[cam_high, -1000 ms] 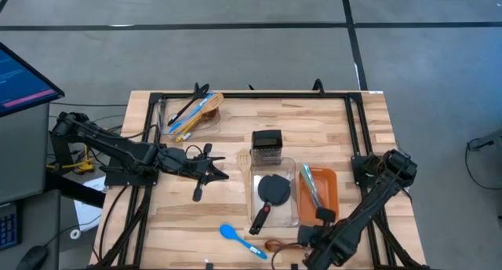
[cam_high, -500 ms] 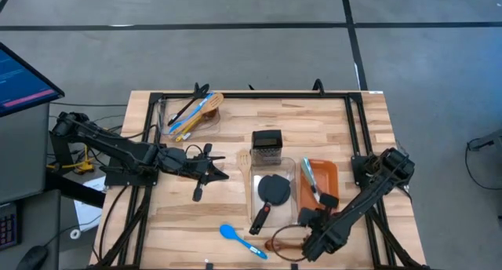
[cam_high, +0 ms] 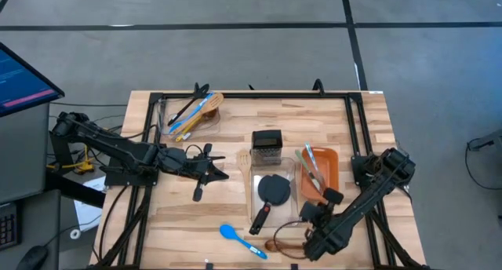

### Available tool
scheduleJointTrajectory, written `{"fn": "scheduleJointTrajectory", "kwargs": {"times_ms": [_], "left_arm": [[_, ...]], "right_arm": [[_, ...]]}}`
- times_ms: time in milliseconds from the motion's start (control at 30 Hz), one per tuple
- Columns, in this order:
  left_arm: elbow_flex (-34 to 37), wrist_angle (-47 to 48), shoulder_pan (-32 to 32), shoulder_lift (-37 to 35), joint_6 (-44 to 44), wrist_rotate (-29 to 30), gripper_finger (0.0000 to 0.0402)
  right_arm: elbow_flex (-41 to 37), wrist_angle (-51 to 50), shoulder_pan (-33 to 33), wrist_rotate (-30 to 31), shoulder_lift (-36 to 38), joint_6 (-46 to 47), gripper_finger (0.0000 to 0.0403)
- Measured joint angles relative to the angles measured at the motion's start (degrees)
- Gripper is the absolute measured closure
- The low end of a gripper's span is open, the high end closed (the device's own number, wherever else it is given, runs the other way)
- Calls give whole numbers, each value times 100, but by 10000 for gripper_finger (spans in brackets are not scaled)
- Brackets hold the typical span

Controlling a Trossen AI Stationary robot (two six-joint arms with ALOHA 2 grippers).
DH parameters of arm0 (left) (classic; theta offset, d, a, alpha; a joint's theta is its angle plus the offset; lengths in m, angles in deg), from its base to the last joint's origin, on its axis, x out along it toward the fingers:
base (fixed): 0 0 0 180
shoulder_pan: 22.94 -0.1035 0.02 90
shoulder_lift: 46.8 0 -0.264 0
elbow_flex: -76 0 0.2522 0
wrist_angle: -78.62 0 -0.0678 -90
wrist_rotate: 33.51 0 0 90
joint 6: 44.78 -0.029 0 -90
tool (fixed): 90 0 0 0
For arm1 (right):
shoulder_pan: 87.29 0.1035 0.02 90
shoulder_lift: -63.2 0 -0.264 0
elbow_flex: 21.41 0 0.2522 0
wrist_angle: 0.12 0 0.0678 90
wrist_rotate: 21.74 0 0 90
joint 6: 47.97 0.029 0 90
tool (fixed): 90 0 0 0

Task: Pick & Place Kitchen Items
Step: Put the brown ladle into the top transparent bin

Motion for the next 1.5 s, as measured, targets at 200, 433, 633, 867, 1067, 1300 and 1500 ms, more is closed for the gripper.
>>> {"fn": "scheduleJointTrajectory", "kwargs": {"times_ms": [200, 433, 633, 867, 1067, 1300, 1500], "left_arm": [[0, 7, -1, -1, 1, 17, 400], [0, 7, 0, 1, -1, 15, 400], [0, 7, 0, 1, -1, 8, 400], [-1, 12, -1, 1, 1, -70, 400], [-2, 37, 0, -1, 1, -526, 400], [-2, 59, 0, 0, 1, -525, 400], [-2, 70, 0, 0, 1, -522, 400]], "right_arm": [[1068, 508, 293, -382, 2, -968, 403], [1389, 1748, 621, -961, -1, -846, 403], [1382, 1863, 772, -980, -394, -579, 403], [1378, 1769, 699, -1685, -1002, -583, 403], [1382, 1718, 498, -1681, -1174, -582, 382], [1375, 1558, 497, -1515, -1216, -622, 310], [1202, 1923, 617, -1520, -1216, -785, 273]]}}
